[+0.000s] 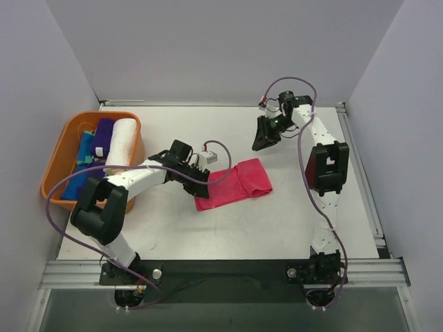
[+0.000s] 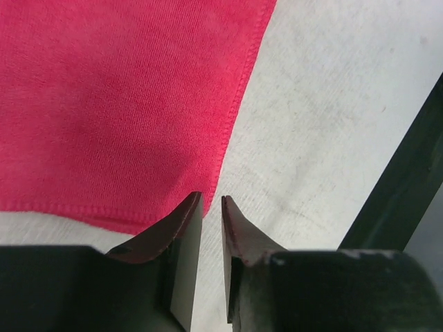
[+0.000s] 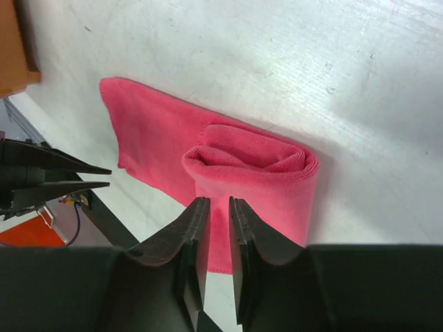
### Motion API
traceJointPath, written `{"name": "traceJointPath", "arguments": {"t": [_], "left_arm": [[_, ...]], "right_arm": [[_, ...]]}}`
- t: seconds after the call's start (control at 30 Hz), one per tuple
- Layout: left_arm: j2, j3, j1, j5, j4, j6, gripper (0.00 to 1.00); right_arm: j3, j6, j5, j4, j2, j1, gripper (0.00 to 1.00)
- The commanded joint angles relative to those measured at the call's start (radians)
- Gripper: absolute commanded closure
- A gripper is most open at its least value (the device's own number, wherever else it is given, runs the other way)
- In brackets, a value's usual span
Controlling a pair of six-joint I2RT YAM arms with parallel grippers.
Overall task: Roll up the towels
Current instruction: Fold the towel
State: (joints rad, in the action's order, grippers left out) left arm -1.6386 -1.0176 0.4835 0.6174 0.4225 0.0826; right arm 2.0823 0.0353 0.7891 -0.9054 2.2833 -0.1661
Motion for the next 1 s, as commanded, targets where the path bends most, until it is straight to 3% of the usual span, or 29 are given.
{"name": "traceJointPath", "arguments": {"t": [0.0,0.2,0.33,0.5,0.57,0.73,0.83,0.97], "left_arm": [[-0.092,-0.064,0.007,-0.005,0.005,-0.015,0.72],[-0.196,-0.105,0.004,-0.028,0.028,-0.006,0.78],[-0.239,-0.137,-0.04,-0.041,0.048,-0.007,0.81],[-0.337,-0.238,-0.109,-0.068,0.061,0.046,0.82],[-0.418,-0.365,-0.115,-0.094,0.065,0.071,0.82],[-0.618,-0.722,-0.125,-0.116,0.163,0.089,0.74],[-0.583,-0.782,-0.134,-0.068,0.165,0.069,0.65],[-0.454,-0.696,-0.132,-0.048,0.165,0.059,0.6]], "right_arm": [[0.012,-0.005,-0.031,-0.02,0.088,-0.036,0.83],[-0.059,-0.008,-0.106,0.054,0.126,-0.033,0.88],[-0.138,-0.002,-0.123,0.051,0.111,-0.007,0.97],[-0.365,-0.014,-0.122,0.053,-0.017,0.005,1.0],[-0.505,-0.012,-0.027,0.056,-0.063,-0.001,0.99],[-0.746,0.067,0.275,0.03,-0.211,-0.056,0.9],[-0.769,0.092,0.211,0.026,-0.297,-0.049,0.89],[-0.731,0.097,0.138,0.03,-0.317,0.049,0.89]]}}
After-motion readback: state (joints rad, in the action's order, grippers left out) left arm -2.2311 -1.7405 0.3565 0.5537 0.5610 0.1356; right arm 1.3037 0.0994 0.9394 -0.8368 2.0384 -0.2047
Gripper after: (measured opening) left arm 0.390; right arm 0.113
